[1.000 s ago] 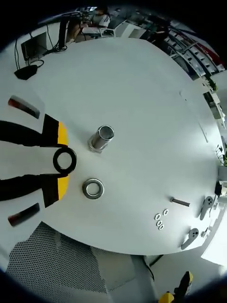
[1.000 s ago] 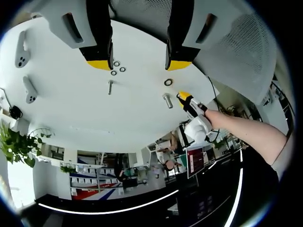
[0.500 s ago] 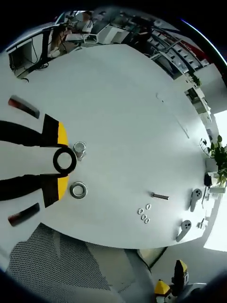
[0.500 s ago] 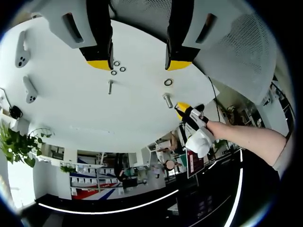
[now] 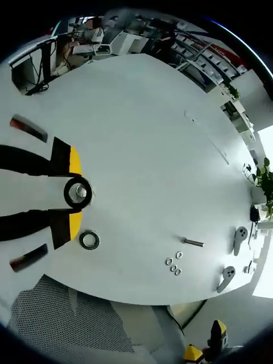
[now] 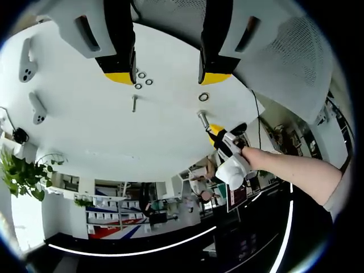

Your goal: Place the washer onto the threaded stud by aligning its center hole with the stud, sliding it down to the base, and recovering from edge contact or off-axis alignment until the washer reaches the visible bottom stop.

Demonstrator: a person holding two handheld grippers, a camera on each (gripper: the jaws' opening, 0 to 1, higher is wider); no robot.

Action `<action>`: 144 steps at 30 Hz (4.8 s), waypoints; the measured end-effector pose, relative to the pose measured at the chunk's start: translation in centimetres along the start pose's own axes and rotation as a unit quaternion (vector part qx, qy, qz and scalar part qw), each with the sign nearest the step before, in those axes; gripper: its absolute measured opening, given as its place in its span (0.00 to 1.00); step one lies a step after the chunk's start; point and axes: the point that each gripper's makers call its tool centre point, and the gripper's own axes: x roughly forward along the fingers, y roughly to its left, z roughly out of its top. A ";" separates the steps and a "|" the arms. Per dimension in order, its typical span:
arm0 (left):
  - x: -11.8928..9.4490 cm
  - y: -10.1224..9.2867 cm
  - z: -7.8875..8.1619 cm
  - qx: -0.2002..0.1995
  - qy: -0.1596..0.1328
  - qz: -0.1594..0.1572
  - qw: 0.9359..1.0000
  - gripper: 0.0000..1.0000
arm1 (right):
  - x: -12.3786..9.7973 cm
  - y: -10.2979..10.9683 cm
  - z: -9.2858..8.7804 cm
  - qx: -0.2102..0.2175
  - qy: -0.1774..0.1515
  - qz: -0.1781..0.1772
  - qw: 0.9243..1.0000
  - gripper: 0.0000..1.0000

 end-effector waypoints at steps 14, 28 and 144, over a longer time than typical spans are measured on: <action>1.5 0.0 0.0 0.020 0.020 -0.009 1.000 0.19 | -0.1 -0.3 0.1 0.004 -0.005 -0.005 1.000 0.46; 4.4 -0.4 -1.1 0.025 0.039 -0.021 0.999 0.19 | -0.1 -0.5 0.1 0.005 -0.003 -0.011 1.000 0.46; -1.7 -7.4 -2.8 -0.236 -0.129 0.034 0.963 0.30 | -0.1 1.5 0.6 -0.011 -0.016 0.039 0.999 0.45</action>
